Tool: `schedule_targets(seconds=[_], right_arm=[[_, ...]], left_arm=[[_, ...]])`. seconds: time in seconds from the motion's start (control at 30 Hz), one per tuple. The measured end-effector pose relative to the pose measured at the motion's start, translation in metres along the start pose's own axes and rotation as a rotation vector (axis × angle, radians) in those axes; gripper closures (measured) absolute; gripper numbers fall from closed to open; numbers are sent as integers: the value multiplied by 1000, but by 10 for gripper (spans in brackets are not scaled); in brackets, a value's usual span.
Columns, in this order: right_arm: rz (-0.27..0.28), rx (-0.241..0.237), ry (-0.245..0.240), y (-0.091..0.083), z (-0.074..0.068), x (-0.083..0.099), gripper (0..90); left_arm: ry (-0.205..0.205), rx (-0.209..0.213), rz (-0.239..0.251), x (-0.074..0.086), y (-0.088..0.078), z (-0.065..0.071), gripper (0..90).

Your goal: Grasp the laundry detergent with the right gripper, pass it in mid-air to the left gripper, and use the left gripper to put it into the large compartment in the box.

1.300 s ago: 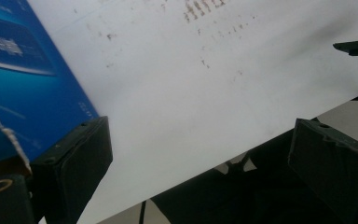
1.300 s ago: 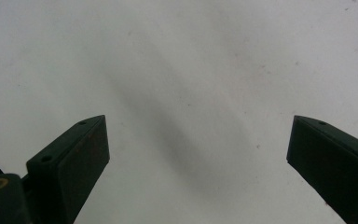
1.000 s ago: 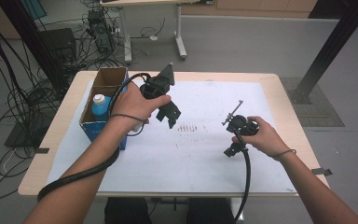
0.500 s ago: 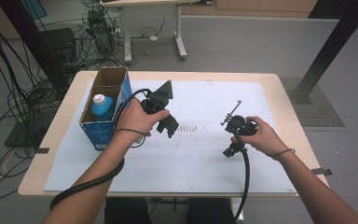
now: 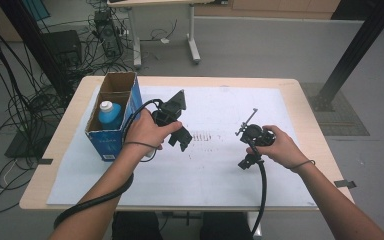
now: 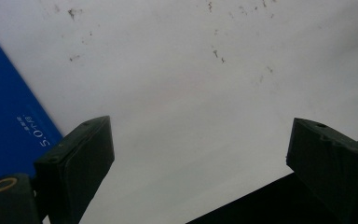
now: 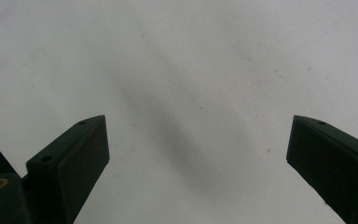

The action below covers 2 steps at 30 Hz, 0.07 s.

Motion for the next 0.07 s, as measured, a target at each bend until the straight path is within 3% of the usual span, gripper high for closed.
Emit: schedule_targets(seconds=[0.07], right_arm=[[1, 3, -3, 0, 0, 1, 58]], left_arm=[[-2, 0, 1, 1, 0, 0, 79]])
Point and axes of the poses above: each handheld gripper's, and its own axes: y roughly forward along the jaws, x roughly out of its underside, z roughly to its right, the point moved 1 cm from there along y, roughly forward along the jaws, and after that the axes turned 5 degrees about -x, right-handed, at the moved point
